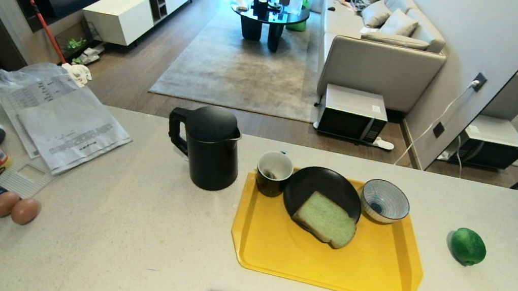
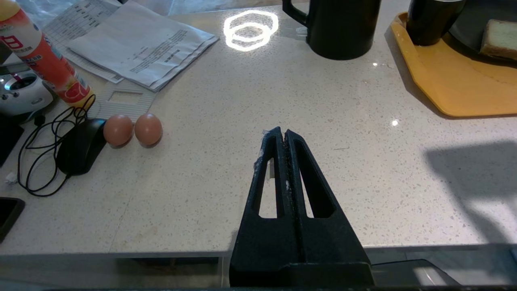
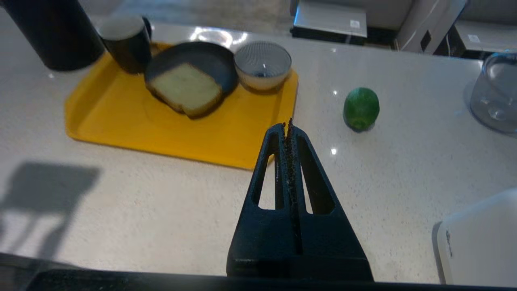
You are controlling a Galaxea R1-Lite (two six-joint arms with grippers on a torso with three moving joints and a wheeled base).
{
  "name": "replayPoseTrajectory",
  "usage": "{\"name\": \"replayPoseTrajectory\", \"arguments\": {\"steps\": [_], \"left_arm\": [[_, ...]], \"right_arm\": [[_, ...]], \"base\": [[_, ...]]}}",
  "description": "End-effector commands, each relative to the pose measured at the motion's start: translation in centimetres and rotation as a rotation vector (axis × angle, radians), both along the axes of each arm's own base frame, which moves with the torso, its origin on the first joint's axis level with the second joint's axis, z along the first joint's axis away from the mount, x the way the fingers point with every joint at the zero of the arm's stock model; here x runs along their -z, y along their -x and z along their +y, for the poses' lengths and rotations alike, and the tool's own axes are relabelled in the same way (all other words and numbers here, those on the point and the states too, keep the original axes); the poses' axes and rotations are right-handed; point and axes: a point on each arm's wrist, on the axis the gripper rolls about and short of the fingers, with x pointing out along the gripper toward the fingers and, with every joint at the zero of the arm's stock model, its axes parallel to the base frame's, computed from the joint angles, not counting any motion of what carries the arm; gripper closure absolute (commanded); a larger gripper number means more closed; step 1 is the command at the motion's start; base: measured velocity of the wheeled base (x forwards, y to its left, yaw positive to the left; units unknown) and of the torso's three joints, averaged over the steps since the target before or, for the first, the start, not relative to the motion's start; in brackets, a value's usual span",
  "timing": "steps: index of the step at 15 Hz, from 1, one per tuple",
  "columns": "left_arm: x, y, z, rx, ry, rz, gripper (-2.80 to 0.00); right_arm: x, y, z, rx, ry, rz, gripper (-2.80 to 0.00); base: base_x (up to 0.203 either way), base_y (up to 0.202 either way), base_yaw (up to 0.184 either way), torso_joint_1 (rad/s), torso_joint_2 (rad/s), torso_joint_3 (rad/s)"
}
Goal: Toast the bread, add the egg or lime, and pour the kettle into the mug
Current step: Pick up the bread slice
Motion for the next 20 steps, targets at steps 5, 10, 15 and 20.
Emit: {"name": "replayPoseTrajectory", "arguments": {"steps": [5,10,15,20], "left_arm": [[0.5,-0.1,0.0,0.0,0.0,0.014,0.0],[0.5,-0.1,0.0,0.0,0.0,0.014,0.0],[0.5,-0.1,0.0,0.0,0.0,0.014,0.0],[0.5,-0.1,0.0,0.0,0.0,0.014,0.0]], "right_arm": [[-10.9,-1.6,0.3,-0.147,-0.072,0.14,0.0],[-13.5,-8.0,0.8,-0.321,-0.282,0.558,0.0],[-13.0,-12.4,1.1,-0.374,-0.504,0.839,-2.8],[-11.3,-15.4,1.2,-0.325,-0.635,0.898,-2.8]], "base": [[0.0,0.0,0.0,0.0,0.0,0.0],[0.0,0.0,0.0,0.0,0.0,0.0],[0.0,0.0,0.0,0.0,0.0,0.0],[0.0,0.0,0.0,0.0,0.0,0.0]]}}
